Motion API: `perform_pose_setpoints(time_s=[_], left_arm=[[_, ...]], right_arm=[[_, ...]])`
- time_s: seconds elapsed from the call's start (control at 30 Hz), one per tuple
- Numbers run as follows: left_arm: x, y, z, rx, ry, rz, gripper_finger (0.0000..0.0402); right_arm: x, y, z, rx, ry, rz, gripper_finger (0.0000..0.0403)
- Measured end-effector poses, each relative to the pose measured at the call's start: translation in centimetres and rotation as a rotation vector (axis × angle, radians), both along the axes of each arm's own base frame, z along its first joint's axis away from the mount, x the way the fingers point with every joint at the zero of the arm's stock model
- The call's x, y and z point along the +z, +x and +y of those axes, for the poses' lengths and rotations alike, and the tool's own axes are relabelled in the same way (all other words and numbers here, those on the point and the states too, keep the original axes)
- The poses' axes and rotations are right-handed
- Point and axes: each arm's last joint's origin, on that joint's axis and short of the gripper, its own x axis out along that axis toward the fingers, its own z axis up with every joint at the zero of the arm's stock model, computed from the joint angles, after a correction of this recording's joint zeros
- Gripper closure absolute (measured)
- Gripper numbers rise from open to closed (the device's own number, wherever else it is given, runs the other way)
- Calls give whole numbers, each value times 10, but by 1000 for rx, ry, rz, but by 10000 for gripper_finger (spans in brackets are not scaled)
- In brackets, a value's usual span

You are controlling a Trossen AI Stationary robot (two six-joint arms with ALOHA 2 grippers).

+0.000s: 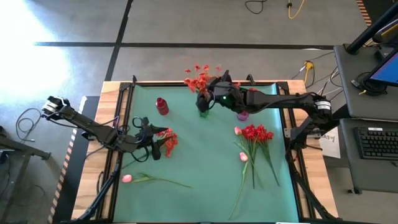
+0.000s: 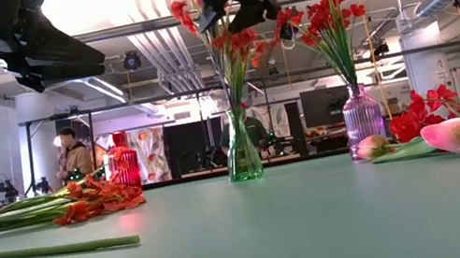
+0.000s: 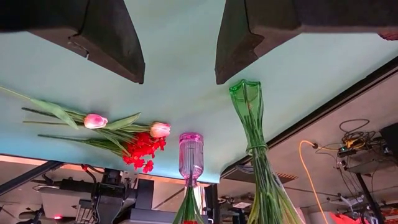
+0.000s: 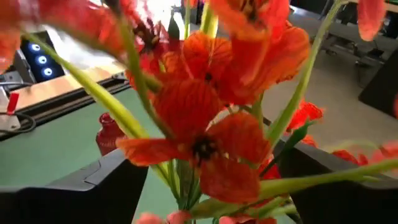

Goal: Sort flowers into vase by color
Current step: Put the bottom left orange flower in the green flower vase

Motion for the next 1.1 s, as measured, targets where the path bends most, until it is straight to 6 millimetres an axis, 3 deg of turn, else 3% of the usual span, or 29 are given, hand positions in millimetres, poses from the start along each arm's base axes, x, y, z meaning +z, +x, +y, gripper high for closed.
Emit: perform_pose_setpoints(time_s=[0.3, 0.8, 1.1], left_arm=[[0, 0, 0, 0, 0, 0, 217], [0, 0, 0, 0, -3, -5, 217], [8, 8, -4, -11, -13, -101, 217]], right_arm=[[11, -4, 7, 2, 47, 83, 49], [34, -12, 24, 31, 82, 172, 48], [45, -18, 28, 41, 77, 163, 48]])
